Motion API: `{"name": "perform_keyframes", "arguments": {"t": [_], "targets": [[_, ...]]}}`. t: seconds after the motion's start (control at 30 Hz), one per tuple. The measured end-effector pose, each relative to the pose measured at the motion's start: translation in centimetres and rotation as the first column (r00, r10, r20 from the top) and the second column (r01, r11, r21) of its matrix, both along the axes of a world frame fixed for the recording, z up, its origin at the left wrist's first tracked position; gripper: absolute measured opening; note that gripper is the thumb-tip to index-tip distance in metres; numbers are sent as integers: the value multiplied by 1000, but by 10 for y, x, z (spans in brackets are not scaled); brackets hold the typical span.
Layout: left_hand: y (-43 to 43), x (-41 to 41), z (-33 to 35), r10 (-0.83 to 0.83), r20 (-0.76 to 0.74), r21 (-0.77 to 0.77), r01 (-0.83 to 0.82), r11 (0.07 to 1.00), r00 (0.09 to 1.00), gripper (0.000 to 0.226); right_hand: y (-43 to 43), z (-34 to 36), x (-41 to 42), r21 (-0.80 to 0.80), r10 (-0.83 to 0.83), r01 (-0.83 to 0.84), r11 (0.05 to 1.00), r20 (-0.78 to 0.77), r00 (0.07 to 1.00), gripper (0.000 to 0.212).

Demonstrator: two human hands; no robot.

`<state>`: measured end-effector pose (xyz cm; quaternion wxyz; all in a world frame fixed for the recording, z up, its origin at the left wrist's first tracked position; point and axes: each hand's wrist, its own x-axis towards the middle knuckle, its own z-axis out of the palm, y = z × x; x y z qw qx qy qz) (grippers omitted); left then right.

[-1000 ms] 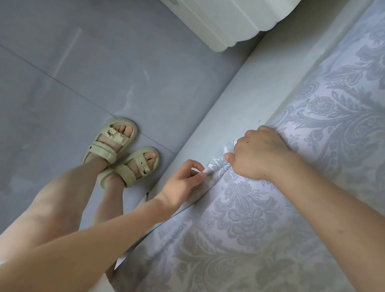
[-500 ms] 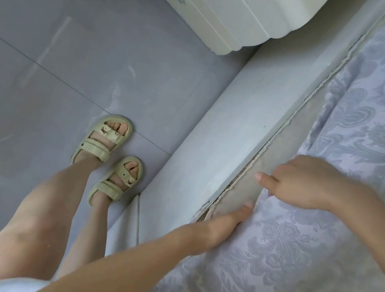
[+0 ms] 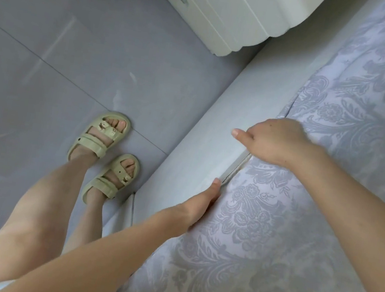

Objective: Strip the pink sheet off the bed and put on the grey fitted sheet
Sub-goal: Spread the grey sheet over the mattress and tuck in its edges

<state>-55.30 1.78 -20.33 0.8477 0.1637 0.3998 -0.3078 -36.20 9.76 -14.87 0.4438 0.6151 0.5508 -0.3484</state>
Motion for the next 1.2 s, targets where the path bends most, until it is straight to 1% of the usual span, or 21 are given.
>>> {"name": "perform_keyframes", "arguments": {"t": [0.03,0.07,0.13,0.23,0.3,0.37,0.4,0.43,0.5,0.53,0.57,0.63,0.7,0.73,0.77,0.83,0.9,0.97,1.07,1.13,1.2], "targets": [[0,4,2,-14,-3,-25,14,1000,1000,67,3,5,13,82,89,-92,992,37,995,67],[2,7,6,-19,0,-36,19,999,1000,65,7,9,26,98,137,-144,985,73,988,68],[6,10,7,-39,16,0,39,999,999,61,15,12,42,-8,143,-143,990,109,984,70],[13,14,4,-64,9,89,63,994,998,72,23,1,43,-159,195,-171,972,153,969,74],[23,22,5,33,-29,173,-27,985,999,70,28,-4,41,-231,207,-161,960,189,960,76],[39,40,8,186,-2,199,-182,963,982,64,31,-2,43,-292,185,-118,949,212,960,76],[48,51,11,235,35,200,-238,951,971,62,34,-2,46,-297,148,-79,952,217,965,76],[57,64,14,249,76,200,-260,945,965,62,37,-2,49,-281,90,-25,959,221,971,77],[71,89,18,216,141,218,-243,945,966,64,41,-2,55,-193,-36,77,978,207,978,81],[75,99,18,189,156,228,-222,948,970,65,42,-3,60,-129,-56,82,988,192,980,82],[77,108,16,170,161,231,-205,951,972,67,42,-3,66,-64,-28,40,997,185,982,81],[81,115,11,169,163,222,-203,954,972,67,45,-2,81,43,94,-104,994,189,978,74],[83,118,6,199,156,210,-229,950,968,62,50,0,98,85,213,-233,969,195,957,71],[85,120,6,212,155,215,-242,946,965,61,52,1,107,85,259,-280,956,201,945,73],[86,123,5,226,161,219,-258,941,961,60,53,2,114,85,288,-310,947,206,935,76],[91,134,9,262,181,215,-298,930,948,59,55,5,122,107,270,-294,950,196,943,76],[100,149,12,273,177,203,-307,930,945,61,61,3,123,67,227,-243,968,186,956,73],[108,165,15,235,183,210,-272,939,954,66,70,-3,120,-79,185,-172,982,207,961,72],[116,180,16,101,216,274,-159,948,971,78,77,-10,117,-267,165,-93,959,261,951,78],[120,178,13,54,207,272,-110,956,977,81,76,-16,118,-303,197,-109,947,278,940,82],[120,169,12,46,198,248,-96,964,979,78,74,-17,117,-250,155,-86,964,274,949,83]]}}
